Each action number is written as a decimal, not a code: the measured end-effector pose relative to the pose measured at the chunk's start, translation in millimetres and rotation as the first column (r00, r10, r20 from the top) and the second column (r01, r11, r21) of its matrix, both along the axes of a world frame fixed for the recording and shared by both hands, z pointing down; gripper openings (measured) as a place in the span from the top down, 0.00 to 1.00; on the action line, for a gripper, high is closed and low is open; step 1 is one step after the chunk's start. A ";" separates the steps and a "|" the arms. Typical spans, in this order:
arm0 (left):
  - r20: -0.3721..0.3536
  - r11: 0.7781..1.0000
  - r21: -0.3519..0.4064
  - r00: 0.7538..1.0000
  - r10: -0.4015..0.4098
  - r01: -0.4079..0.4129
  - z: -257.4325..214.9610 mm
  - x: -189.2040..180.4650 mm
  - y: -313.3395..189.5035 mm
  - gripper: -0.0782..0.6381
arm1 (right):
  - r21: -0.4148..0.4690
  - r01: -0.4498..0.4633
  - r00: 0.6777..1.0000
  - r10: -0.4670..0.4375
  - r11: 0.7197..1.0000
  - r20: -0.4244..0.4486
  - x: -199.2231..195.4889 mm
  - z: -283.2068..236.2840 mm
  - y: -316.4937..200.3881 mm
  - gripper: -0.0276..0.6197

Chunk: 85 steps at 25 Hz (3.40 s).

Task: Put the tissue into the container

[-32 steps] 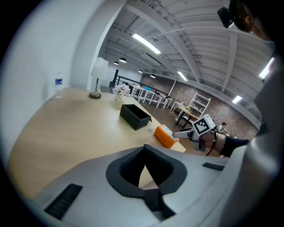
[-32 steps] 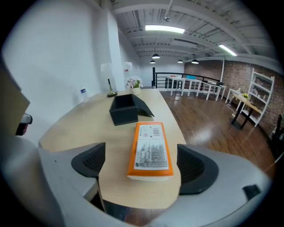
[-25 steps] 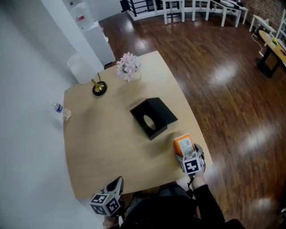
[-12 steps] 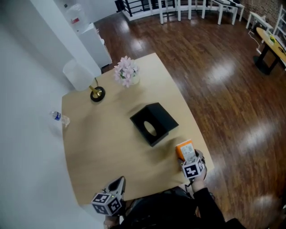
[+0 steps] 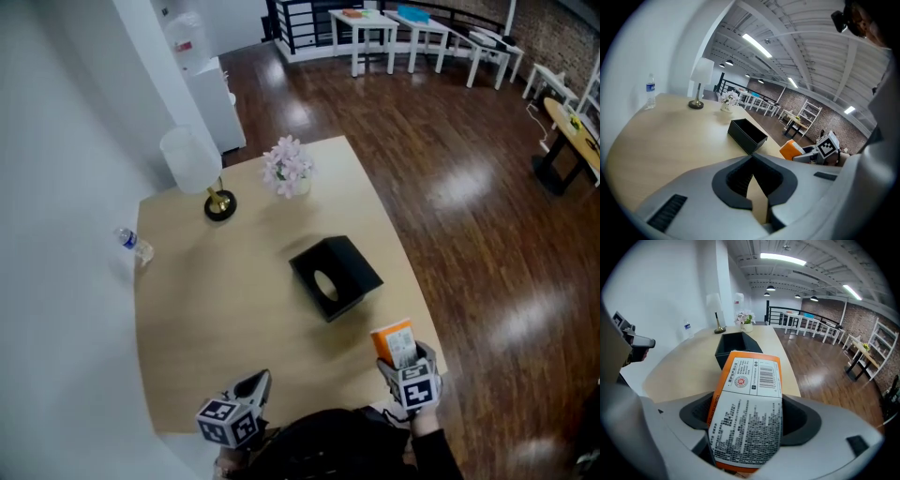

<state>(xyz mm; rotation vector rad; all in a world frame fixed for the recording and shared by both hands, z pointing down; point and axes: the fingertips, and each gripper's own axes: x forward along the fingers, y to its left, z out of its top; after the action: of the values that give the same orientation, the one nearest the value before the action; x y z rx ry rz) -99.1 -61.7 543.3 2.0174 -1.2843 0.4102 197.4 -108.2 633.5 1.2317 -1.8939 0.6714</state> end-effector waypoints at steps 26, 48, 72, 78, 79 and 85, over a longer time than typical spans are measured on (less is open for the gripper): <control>-0.008 0.993 -0.069 0.995 -0.101 0.100 19.7 -62.5 -6.5 0.88 | 0.067 0.292 0.955 -0.287 0.954 -0.066 -191.7 -25.6 -208.3 0.30; 0.034 0.991 -0.091 0.995 -0.097 0.100 24.3 -61.1 -7.9 0.88 | 0.092 0.253 0.967 -0.256 0.963 0.016 -193.1 -21.3 -221.1 0.25; 0.061 1.000 0.017 0.998 -0.026 0.025 13.6 -67.9 20.6 0.88 | -0.006 0.319 0.863 -0.288 0.948 0.415 -228.6 -54.5 33.2 0.95; 0.072 1.000 0.011 0.997 -0.003 0.002 24.8 -65.7 31.9 0.88 | -0.005 0.384 0.861 -0.357 0.923 0.361 -238.5 -47.7 47.4 0.95; 0.072 1.000 0.012 0.997 -0.005 0.004 24.9 -67.4 32.6 0.88 | -0.007 0.388 0.859 -0.359 0.921 0.364 -240.5 -47.5 48.3 0.95; 0.068 1.000 0.016 0.997 -0.028 0.027 20.0 -76.7 34.7 0.88 | -0.011 0.405 0.851 -0.373 0.914 0.369 -246.9 -49.5 51.0 0.95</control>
<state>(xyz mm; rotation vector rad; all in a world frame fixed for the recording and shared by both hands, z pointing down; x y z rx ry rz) -175.8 -27.0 563.3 2.0117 -1.3592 0.4612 -49.5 -57.2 583.9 0.6583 -2.3003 0.7844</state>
